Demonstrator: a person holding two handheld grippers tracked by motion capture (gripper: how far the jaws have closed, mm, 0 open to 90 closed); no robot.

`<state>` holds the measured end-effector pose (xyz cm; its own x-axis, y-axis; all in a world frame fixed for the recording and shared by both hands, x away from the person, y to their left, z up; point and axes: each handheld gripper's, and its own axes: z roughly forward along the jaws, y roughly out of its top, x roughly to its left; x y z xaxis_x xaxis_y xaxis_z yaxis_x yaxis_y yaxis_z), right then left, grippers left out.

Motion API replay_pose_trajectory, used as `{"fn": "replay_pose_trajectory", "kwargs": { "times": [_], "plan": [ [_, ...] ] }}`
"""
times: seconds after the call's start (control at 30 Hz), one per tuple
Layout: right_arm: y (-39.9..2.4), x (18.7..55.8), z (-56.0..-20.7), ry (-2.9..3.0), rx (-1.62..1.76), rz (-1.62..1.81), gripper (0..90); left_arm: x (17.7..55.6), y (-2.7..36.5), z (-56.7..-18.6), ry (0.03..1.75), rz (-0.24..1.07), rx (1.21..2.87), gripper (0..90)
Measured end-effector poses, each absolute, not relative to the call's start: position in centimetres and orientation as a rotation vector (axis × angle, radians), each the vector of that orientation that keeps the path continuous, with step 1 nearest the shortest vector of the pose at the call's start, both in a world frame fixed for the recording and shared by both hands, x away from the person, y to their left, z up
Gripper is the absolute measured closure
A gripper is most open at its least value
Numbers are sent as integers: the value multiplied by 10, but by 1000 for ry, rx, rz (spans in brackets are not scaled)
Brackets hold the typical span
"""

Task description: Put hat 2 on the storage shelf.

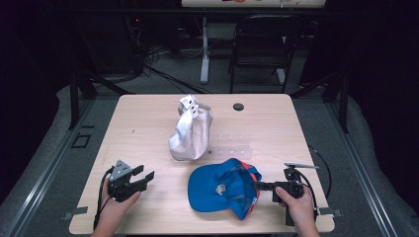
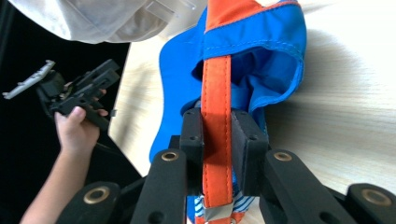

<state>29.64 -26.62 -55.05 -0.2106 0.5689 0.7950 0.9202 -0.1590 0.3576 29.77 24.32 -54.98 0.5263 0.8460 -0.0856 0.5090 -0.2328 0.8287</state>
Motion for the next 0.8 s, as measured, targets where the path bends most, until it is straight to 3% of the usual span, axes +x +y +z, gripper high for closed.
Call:
{"fn": "replay_pose_trajectory", "kwargs": {
  "times": [0.8],
  "plan": [
    [-248, 309, -524, -2100, -1804, -1038, 770, 299, 245, -550, 1115, 498, 1884, 488]
  ]
}}
